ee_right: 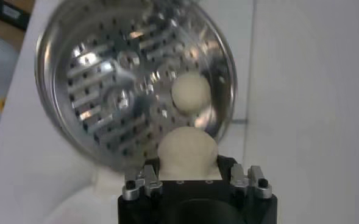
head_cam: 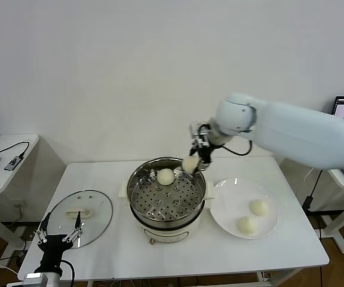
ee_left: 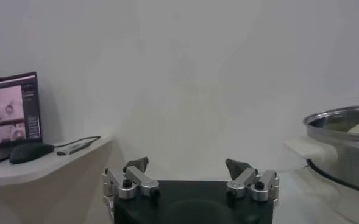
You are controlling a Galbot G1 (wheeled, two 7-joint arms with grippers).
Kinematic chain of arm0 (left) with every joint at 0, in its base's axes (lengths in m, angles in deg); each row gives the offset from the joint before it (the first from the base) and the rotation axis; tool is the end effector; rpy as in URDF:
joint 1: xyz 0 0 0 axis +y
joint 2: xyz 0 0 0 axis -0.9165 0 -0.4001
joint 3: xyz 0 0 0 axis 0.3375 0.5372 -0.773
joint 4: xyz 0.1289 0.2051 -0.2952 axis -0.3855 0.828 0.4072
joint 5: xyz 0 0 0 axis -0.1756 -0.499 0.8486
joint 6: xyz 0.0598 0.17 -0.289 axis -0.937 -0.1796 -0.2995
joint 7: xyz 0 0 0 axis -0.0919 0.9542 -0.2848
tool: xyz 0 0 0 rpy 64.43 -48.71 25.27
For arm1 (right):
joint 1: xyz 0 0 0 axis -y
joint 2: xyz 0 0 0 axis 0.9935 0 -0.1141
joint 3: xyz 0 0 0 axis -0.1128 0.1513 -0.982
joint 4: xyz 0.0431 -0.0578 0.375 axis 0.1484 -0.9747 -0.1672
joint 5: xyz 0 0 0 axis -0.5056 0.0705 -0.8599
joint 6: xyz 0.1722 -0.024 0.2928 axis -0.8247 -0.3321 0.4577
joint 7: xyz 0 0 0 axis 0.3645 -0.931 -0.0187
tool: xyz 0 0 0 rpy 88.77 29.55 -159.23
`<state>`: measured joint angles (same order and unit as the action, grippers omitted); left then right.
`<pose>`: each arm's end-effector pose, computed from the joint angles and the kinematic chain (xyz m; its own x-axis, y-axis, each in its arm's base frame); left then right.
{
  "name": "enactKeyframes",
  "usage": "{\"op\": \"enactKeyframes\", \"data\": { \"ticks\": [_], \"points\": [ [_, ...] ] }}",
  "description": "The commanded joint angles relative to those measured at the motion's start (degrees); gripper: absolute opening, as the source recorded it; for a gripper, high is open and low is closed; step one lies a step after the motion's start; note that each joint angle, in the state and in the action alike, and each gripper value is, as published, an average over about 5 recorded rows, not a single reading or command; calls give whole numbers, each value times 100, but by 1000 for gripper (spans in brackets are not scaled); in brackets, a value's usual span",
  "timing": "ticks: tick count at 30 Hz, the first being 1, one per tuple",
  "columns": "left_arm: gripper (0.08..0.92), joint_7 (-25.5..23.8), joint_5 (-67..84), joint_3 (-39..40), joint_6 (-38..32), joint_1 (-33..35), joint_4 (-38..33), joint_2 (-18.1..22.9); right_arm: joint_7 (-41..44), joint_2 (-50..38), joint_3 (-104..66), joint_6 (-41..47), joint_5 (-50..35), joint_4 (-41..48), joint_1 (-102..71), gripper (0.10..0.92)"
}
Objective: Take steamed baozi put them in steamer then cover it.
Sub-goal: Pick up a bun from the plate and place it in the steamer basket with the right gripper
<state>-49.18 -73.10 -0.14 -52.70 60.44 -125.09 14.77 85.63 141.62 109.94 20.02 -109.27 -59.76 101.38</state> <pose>0.1169 0.1298 -0.3507 -0.9894 -0.1448 0.0147 -0.1404 0.9764 0.1643 0.5311 0.0826 -0.0162 -0.2528 -0.3010 0.9195 -0.9274 -0.1955 -0.3190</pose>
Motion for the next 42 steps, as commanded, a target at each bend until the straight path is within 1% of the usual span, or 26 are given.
{"op": "enactKeyframes", "data": {
  "ticks": [1, 6, 14, 26, 29, 32, 35, 38, 42],
  "points": [
    [823, -1, -2, -38, 1, -7, -19, 30, -501, 1334, 126, 623, -452, 492, -528, 594],
    [823, -1, 1, -68, -9, 13, -26, 46, -699, 1572, 41, 775, -369, 804, -940, 594],
    [823, -2, -1, -82, -26, 22, -23, 50, -1032, 1870, -21, 815, -377, 1068, -1176, 594],
    [823, -1, 0, -98, -48, 2, 13, 36, -1100, 2048, -68, 816, -309, 1300, -1307, 596],
    [823, 5, -3, -89, -57, -14, 23, 43, -1074, 2000, -69, 814, -307, 1281, -1290, 630],
    [823, 7, -3, -89, -65, -15, 31, 37, -843, 1843, -62, 807, -276, 1163, -1147, 709],
    [823, 9, -3, -94, -83, -12, 40, 24, -390, 1543, -128, 728, -57, 910, -859, 784],
    [823, 9, -7, -105, -101, -12, 16, 20, 178, 1063, -292, 447, 312, 562, -511, 817],
    [823, 4, -12, -92, -101, -29, -6, 11, 857, 202, -370, -5, 563, 69, -40, 822]
  ]
}}
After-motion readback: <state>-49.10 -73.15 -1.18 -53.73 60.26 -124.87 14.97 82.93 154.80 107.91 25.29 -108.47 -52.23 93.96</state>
